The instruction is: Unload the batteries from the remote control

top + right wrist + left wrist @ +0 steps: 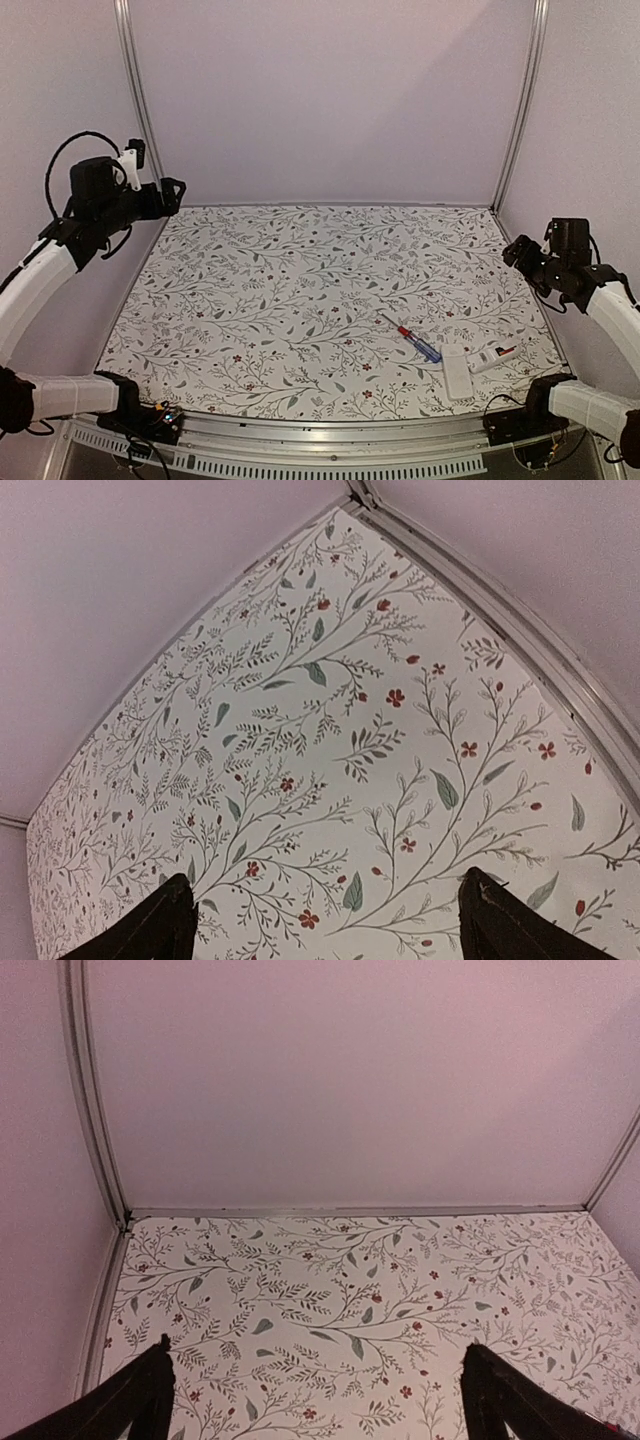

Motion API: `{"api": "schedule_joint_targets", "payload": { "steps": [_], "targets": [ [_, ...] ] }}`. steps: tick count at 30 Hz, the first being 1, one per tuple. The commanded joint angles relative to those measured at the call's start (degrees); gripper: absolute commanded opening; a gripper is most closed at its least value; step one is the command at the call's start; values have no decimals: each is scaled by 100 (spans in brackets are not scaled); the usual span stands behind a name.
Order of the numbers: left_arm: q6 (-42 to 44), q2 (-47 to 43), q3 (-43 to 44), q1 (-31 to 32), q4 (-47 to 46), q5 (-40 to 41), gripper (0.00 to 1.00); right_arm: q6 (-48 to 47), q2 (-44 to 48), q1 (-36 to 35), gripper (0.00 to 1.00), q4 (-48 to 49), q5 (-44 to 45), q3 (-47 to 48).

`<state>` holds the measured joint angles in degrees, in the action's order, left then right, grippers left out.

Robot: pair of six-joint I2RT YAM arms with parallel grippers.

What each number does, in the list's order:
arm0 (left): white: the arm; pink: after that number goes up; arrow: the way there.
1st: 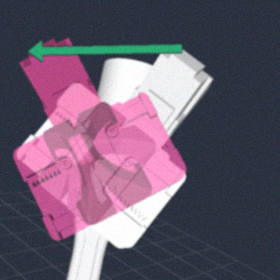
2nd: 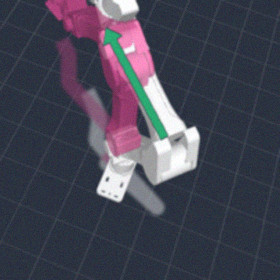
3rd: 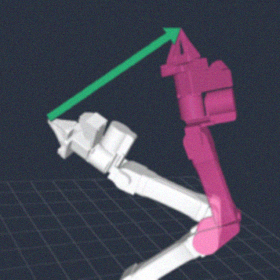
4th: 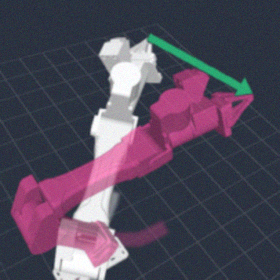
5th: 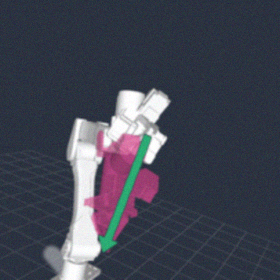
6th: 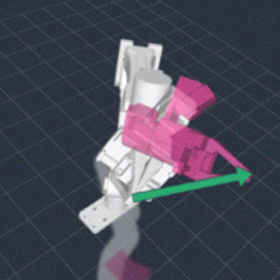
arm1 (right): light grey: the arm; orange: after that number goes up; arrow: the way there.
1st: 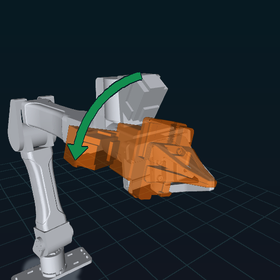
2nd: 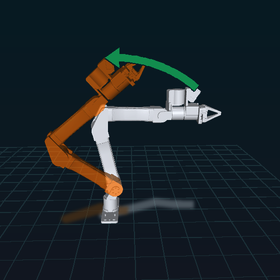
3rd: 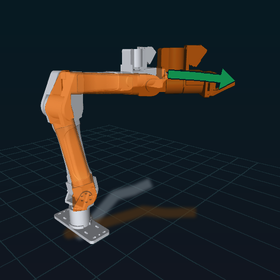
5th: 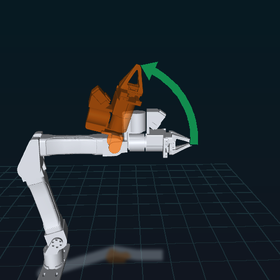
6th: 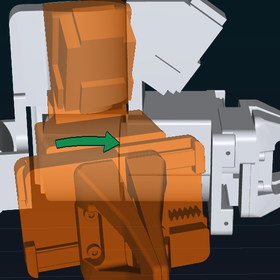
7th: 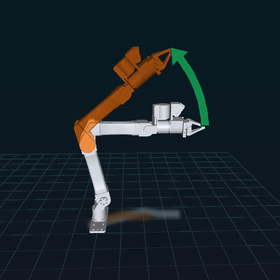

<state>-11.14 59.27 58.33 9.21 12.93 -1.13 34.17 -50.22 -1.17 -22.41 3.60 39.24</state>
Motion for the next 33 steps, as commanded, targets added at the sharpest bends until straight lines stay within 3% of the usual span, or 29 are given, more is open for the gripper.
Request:
{"api": "schedule_joint_targets", "payload": {
  "steps": [1,13,25,33],
  "targets": [
    [519,13,-392,48,13,-100,100,760,253,-83,89,-1410,-298,-267],
    [510,-415,-821,79,-242,-413,100,1364,-622,-85,92,-2770,-394,-300],
    [445,-211,-805,200,-229,-538,100,1419,-1736,-83,90,-3042,-711,-73],
    [440,-92,-778,255,-201,-572,100,1499,-1975,-261,90,-2907,-497,-110]
  ]
}}
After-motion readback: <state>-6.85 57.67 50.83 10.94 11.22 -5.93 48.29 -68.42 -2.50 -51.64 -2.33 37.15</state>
